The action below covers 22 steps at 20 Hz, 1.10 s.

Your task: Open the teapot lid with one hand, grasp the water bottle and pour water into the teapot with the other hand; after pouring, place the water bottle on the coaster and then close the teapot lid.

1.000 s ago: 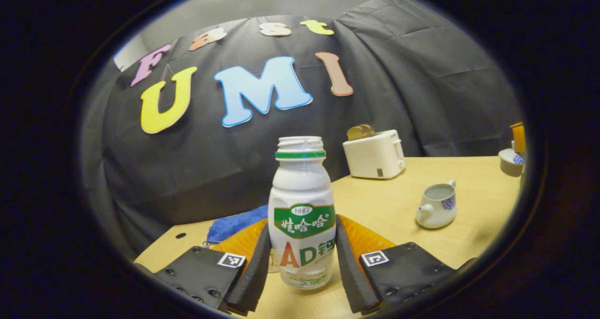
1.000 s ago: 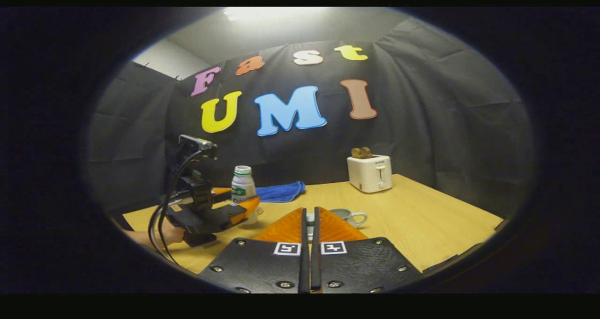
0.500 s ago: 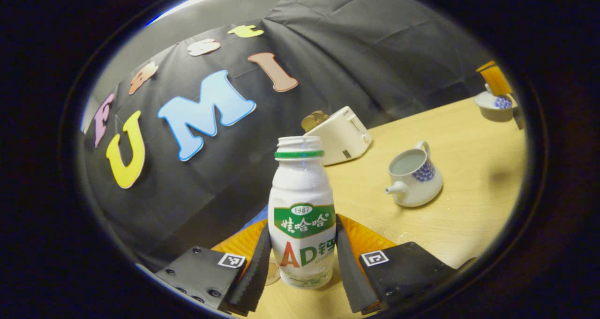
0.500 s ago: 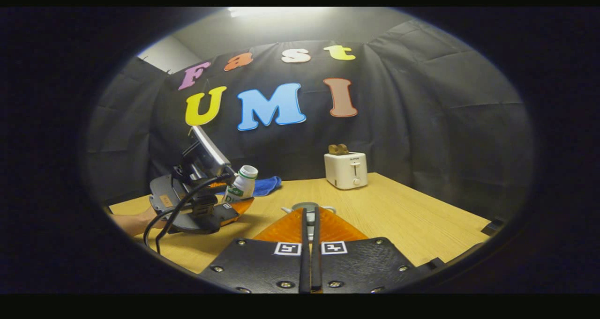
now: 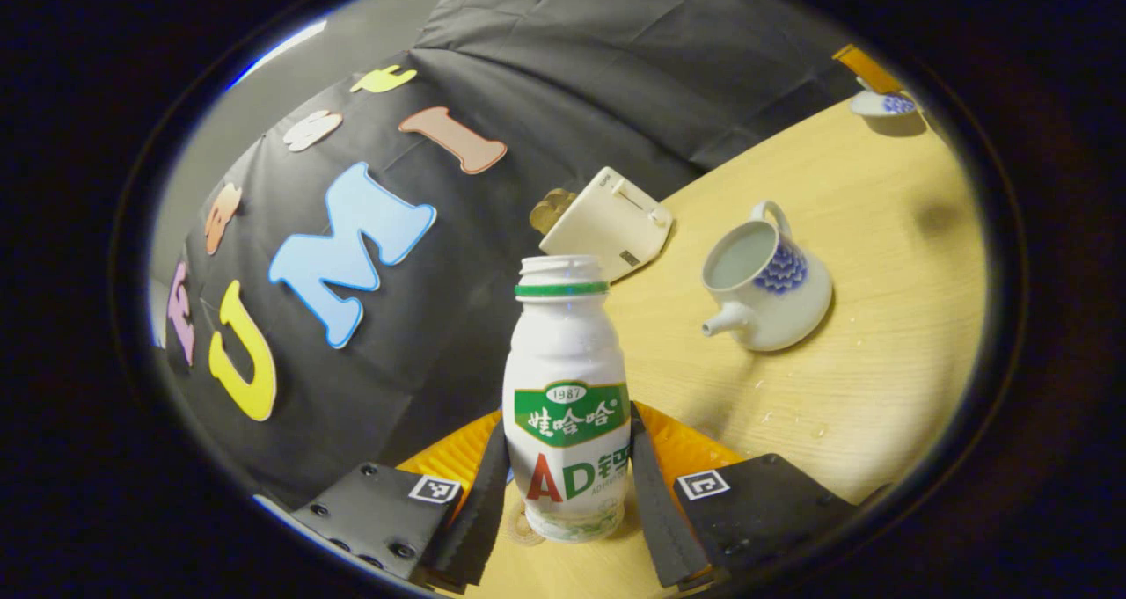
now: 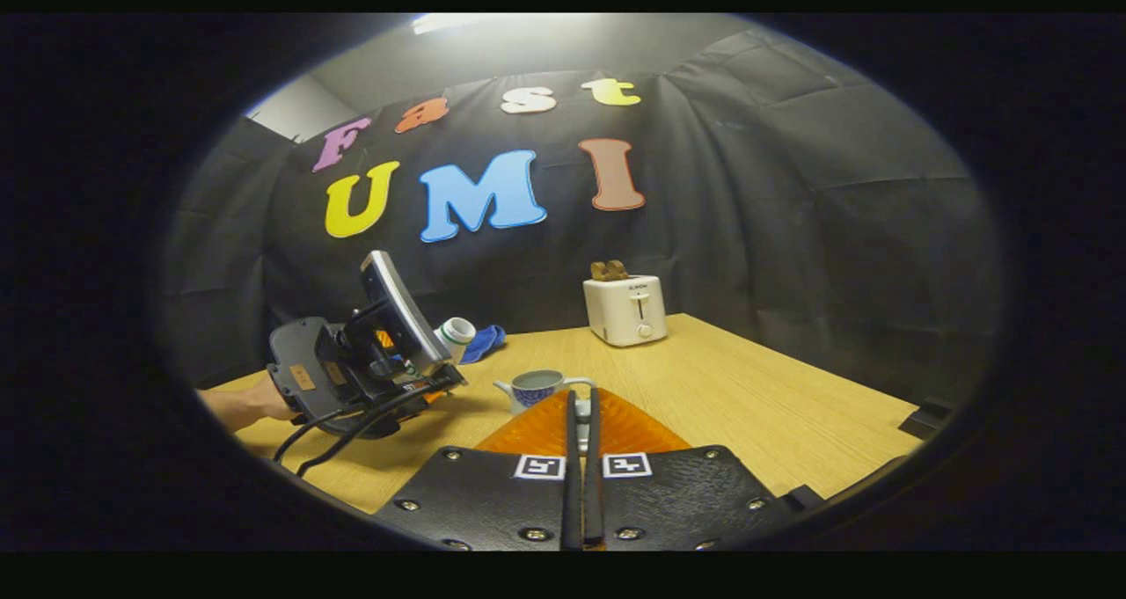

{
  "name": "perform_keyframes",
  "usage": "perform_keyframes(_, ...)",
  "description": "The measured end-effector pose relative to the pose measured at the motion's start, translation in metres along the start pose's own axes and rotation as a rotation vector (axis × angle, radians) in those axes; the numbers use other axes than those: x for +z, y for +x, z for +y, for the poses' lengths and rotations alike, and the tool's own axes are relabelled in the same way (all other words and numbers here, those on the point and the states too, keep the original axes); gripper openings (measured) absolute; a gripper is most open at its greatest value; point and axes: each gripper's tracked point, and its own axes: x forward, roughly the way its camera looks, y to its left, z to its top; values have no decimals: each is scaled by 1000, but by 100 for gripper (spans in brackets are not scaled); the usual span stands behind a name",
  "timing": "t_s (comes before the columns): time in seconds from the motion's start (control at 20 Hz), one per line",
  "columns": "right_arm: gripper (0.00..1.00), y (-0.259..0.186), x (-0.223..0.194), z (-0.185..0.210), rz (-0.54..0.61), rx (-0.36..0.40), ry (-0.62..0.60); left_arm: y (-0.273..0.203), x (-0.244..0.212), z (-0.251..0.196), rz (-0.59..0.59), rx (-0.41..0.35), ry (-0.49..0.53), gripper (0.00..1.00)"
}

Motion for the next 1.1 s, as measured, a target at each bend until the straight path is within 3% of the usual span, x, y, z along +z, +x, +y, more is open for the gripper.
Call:
perform_keyframes(0.6,1,-2,1,-15,-6,-30,1,7,12,-13,40,-2,294,80)
perform_keyframes(0.65,1,-3,4,-15,-15,-31,-1,8,13,-13,41,-2,314,75)
perform_keyframes(0.7,1,-3,3,-16,-15,-36,-10,8,13,-15,43,-7,330,80)
perform_keyframes(0.75,1,-3,2,-16,-14,-39,-18,8,13,-17,45,-12,342,70)
perform_keyframes(0.8,1,-3,2,-16,-11,-36,-15,10,13,-19,47,-18,355,80)
perform_keyframes(0.85,1,-3,1,-16,-8,-34,-9,11,13,-19,53,-20,373,75)
perform_keyframes(0.95,1,-1,-1,-17,-2,-34,-8,11,15,-19,62,-6,421,80)
perform_keyframes(1.1,1,-2,-1,-17,-1,-35,-16,11,14,-22,68,-11,455,75)
